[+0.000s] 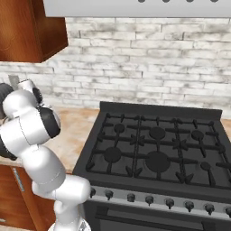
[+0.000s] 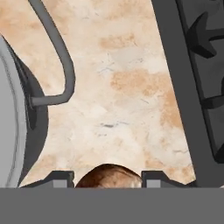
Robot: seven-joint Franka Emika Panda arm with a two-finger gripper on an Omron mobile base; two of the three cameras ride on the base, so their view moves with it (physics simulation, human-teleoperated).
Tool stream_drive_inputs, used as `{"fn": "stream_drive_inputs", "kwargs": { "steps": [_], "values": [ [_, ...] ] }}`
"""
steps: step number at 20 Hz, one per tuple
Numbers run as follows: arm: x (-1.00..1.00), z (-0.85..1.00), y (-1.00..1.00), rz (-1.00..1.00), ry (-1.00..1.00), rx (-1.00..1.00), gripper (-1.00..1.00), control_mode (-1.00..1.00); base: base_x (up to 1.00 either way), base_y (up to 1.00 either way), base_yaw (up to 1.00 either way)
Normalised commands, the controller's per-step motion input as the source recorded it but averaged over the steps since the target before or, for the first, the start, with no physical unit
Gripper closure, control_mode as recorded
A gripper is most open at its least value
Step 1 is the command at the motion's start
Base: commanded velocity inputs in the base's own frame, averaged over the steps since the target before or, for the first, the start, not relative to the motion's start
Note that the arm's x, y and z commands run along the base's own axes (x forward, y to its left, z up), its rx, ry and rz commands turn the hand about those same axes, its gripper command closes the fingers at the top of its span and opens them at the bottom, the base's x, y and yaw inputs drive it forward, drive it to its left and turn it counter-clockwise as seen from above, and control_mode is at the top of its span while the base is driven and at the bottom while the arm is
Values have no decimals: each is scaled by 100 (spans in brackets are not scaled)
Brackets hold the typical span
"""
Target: Turn on the sink faucet. Then move the mushroom from the counter to the sink. Turn off the sink. Move the vegetable from the sink to the pot next to the stove. Finally move the pot to the front center burner.
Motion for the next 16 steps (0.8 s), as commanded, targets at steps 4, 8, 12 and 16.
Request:
{"fn": "stream_drive_inputs", "kwargs": {
  "steps": [4, 8, 12, 16],
  "values": [
    [30, 18, 69, -7, -22, 0, 100, -100, 0, 0, 0],
    [31, 13, 33, -5, -19, 0, 100, -100, 0, 0, 0],
    [-2, 17, 0, -3, -8, 0, 100, -100, 0, 0, 0],
    [12, 23, 17, -1, -5, 1, 100, -100, 0, 0, 0]
  ]
}}
